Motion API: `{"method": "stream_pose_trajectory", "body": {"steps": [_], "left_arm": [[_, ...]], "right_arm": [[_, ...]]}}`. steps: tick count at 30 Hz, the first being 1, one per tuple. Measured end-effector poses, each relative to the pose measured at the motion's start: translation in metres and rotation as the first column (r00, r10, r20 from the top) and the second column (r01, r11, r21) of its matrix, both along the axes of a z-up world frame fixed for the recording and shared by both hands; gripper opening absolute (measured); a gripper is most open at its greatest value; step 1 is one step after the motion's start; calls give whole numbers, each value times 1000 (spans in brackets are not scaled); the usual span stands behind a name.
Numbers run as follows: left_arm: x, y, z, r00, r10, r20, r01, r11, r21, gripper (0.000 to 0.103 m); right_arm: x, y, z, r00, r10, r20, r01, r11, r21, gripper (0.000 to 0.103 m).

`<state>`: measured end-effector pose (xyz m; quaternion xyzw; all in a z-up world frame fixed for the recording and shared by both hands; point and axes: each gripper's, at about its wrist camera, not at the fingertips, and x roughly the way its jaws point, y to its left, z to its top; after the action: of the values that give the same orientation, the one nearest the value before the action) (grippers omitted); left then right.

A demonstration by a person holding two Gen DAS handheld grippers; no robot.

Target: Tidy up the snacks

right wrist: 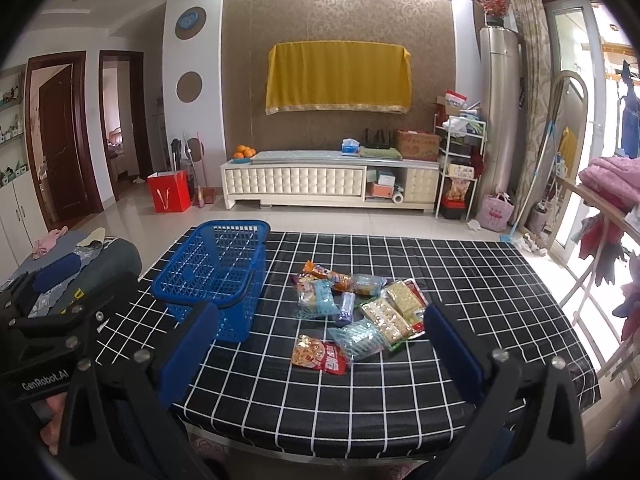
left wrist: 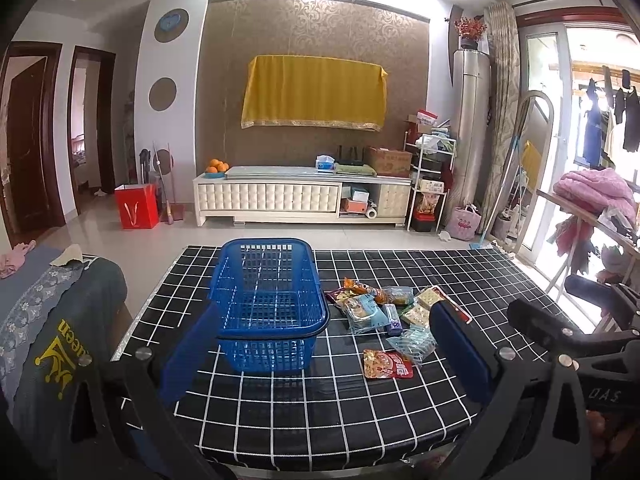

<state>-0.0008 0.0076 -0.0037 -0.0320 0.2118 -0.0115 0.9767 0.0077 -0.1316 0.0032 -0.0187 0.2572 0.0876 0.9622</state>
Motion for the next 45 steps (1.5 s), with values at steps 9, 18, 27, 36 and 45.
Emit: {"method": "stream_pose_trajectory", "body": {"steps": [9, 18, 27, 36, 45], "left_arm": [[-5, -2, -2, 1000, -7, 6, 7, 1000, 0, 103], [-4, 0, -3, 1000, -2, -3, 2, 1000, -4, 103], [-6, 0, -2, 1000, -7, -1, 7, 1000, -4, 103], [-7, 1, -3, 1000, -8, -3, 8, 1000, -7, 103], [-8, -1, -2, 1000, -10, 2, 10, 1000, -11, 103]], "right_arm": [[-2, -3, 3, 1000, -1, 10, 1, 1000, 14, 103], [-4, -1, 3, 1000, 0, 15, 0, 1000, 5, 103], [-5, -1, 4, 1000, 1, 12, -1, 1000, 7, 103], [-4, -3, 7, 1000, 1, 6, -1, 1000, 12, 103], [-3, -2, 6, 1000, 0, 2, 0, 1000, 10, 103]]}}
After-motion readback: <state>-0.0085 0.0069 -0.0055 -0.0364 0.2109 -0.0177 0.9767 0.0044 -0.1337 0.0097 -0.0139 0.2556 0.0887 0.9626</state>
